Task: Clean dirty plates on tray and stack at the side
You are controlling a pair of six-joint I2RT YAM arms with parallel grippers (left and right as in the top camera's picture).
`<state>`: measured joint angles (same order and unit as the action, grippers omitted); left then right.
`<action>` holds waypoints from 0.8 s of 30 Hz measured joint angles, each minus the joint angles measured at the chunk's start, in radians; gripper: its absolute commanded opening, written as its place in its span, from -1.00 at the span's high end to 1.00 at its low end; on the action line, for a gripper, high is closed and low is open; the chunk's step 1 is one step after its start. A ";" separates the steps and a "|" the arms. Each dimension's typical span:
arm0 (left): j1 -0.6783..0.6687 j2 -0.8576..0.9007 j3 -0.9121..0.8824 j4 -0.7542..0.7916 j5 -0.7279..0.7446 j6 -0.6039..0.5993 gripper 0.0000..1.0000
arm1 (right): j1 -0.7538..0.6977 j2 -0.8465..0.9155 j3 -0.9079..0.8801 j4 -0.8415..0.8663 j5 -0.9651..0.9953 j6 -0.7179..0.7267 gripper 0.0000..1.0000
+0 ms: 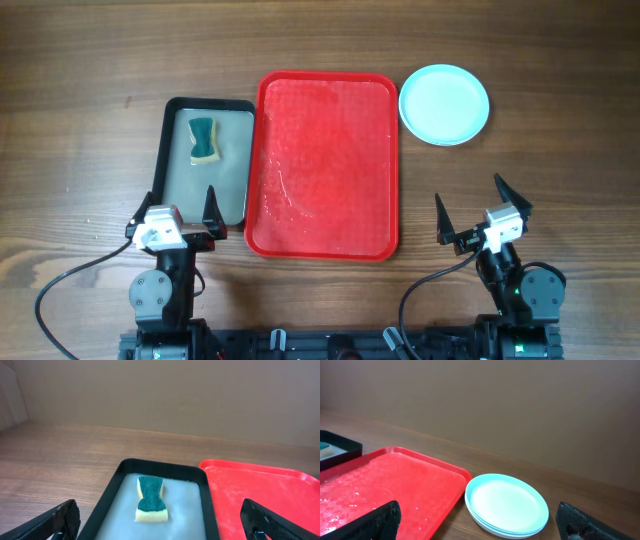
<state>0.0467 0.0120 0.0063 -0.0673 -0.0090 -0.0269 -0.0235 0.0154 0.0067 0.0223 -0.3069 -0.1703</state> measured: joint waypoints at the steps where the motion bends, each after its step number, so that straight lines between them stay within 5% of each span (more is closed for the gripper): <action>1: 0.000 0.000 0.000 0.000 0.000 0.000 -1.00 | 0.000 0.000 0.000 0.000 0.000 0.000 -0.99; 24: 0.000 0.000 0.000 0.000 0.000 0.000 -1.00 | 0.000 0.000 0.000 0.000 0.000 0.000 -0.99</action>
<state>0.0467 0.0120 0.0063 -0.0673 -0.0090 -0.0265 -0.0235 0.0154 0.0063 0.0223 -0.3069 -0.1707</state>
